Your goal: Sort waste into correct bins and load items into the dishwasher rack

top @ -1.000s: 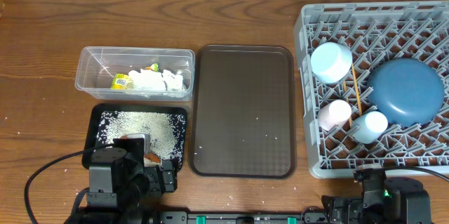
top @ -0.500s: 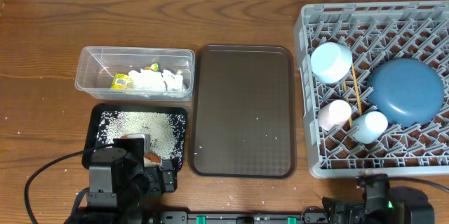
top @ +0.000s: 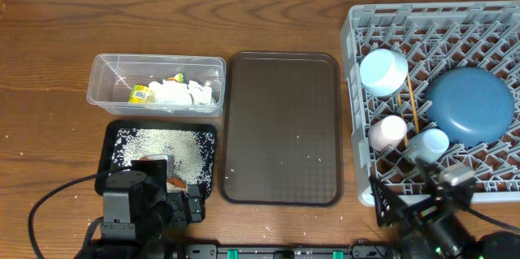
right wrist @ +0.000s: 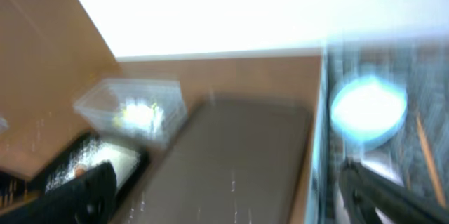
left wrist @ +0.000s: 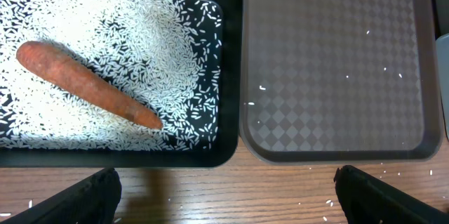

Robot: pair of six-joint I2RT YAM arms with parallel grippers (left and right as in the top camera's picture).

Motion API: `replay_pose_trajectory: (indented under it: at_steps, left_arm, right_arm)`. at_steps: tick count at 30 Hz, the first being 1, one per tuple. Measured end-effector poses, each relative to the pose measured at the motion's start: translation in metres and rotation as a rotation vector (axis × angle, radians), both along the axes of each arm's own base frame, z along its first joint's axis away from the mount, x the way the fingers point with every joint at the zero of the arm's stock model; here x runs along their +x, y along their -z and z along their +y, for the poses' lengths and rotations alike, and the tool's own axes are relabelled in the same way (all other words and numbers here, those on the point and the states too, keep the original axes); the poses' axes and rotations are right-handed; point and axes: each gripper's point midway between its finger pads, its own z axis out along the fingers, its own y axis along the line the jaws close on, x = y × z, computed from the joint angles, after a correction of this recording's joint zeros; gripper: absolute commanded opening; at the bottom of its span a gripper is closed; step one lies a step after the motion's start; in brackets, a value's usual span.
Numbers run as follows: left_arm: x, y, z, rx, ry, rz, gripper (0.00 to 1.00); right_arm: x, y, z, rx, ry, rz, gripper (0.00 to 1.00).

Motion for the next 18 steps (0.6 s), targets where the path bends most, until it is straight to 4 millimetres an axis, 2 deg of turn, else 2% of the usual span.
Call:
replay_pose_trajectory:
  at_steps: [4, 9, 13, 18]
  left_arm:
    - [0.000, 0.000, 0.000, 0.000, 0.000, 0.001, 1.00]
    - [0.000, 0.000, 0.000, 0.000, 0.000, 0.000, 1.00]
    - [0.000, 0.000, 0.000, 0.000, 0.000, -0.001, 1.00]
    - [0.000, 0.000, 0.000, 0.000, 0.000, -0.001, 1.00]
  right_arm:
    - [0.015, -0.045, 0.003, 0.033, -0.010, -0.291, 0.99]
    - [0.015, -0.076, 0.004, 0.043, -0.009, -0.614, 0.99]
    - [0.005, -0.082, 0.002, 0.024, 0.006, -0.836, 0.99]
    - [0.017, -0.059, -0.004, 0.010, 0.064, -0.876, 0.99]
